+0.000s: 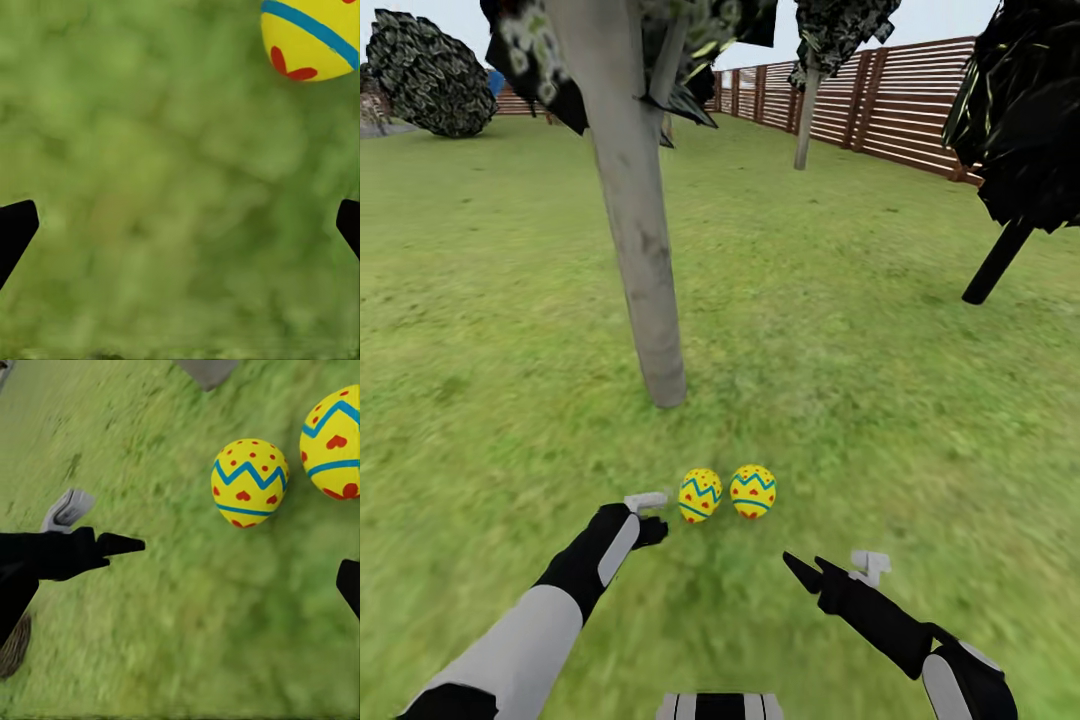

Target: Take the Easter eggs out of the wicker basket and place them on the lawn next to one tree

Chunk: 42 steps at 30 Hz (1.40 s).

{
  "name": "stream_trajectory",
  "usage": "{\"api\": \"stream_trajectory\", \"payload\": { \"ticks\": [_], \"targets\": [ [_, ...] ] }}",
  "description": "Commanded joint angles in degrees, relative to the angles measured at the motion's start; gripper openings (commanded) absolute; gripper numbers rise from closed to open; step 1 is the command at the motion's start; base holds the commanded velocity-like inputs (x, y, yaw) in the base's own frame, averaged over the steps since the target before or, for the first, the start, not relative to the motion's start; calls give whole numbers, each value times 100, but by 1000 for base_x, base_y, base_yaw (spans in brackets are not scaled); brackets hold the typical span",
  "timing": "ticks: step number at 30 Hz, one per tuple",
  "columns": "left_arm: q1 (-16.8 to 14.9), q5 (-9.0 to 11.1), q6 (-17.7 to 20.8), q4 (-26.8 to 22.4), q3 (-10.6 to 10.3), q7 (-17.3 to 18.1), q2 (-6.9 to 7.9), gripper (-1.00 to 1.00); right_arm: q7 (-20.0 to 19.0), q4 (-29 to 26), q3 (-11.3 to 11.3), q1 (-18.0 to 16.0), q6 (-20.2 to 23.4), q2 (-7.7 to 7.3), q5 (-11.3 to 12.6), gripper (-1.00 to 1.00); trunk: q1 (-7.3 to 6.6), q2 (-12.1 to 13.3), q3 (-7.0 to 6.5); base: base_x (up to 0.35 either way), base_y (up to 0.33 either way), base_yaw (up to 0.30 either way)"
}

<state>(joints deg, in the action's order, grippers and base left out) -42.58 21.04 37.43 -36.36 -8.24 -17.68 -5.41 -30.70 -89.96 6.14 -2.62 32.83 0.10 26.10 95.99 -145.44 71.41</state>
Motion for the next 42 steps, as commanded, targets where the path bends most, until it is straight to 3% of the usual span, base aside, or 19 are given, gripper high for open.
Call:
{"api": "stream_trajectory", "payload": {
  "ticks": [1,10,23,42],
  "targets": [
    [-7,59,122,-35,-19,-51,3,100,-6,-4,10,-1,45,0,36,100,-6,0,-24,-275,52,231],
    [-13,58,523,-164,-3,-51,18,100,1,-4,10,-1,48,7,34,100,-30,12,-269,-252,12,253],
    [-16,58,562,-170,12,-57,22,100,32,4,4,-1,40,21,20,100,-63,29,-619,-192,1,262],
    [-14,50,563,-170,11,-60,22,100,49,31,-22,-1,47,34,-21,100,-112,55,-1129,-12,0,262]
  ]
}}
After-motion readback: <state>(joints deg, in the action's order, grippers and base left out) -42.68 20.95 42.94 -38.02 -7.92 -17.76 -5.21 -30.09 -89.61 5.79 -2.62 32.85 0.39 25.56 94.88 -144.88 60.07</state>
